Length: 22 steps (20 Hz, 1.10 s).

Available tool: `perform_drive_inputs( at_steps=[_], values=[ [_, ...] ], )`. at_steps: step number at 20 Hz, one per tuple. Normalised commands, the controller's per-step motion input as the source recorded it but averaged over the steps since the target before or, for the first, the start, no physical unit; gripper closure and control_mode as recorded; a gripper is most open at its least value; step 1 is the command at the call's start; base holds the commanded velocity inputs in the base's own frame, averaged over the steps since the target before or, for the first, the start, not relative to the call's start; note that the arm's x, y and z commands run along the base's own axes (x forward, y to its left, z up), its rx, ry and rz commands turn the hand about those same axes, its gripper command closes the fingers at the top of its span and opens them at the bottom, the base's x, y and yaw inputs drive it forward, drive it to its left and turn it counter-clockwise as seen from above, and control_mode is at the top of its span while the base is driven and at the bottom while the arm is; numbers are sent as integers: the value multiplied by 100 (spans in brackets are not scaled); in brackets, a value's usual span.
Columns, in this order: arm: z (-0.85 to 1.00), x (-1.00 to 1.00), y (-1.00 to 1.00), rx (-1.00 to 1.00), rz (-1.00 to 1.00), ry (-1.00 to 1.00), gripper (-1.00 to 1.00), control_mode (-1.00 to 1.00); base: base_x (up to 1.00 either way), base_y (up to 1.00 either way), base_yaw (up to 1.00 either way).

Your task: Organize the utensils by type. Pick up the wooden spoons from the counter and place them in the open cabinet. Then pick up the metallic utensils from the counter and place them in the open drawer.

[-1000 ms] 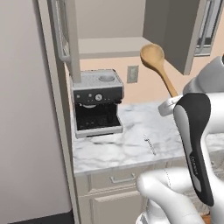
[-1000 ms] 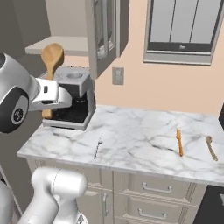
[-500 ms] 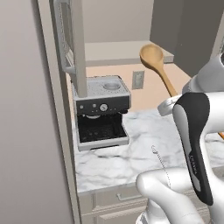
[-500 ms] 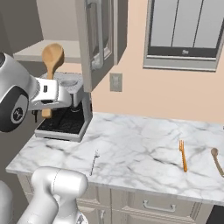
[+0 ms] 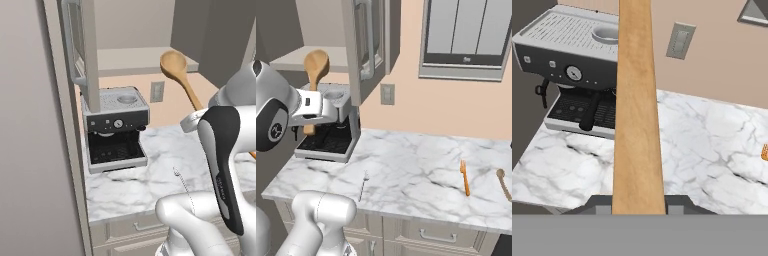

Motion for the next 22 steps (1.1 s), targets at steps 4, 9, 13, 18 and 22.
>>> perform_drive_inputs(
  at_steps=[4, 9, 13, 18, 22],
  values=[
    [0, 0, 0, 0, 0, 0, 100, 100, 0, 1, 0],
    [0, 0, 0, 0, 0, 0, 100, 100, 0, 2, 0],
    [-1, 3, 14, 0, 3, 1, 100, -100, 0, 6, 1],
    [5, 25, 35, 0, 4, 11, 100, -100, 0, 0, 0],
    [17, 34, 36, 0, 6, 12, 100, -100, 0, 0, 0]
  ],
)
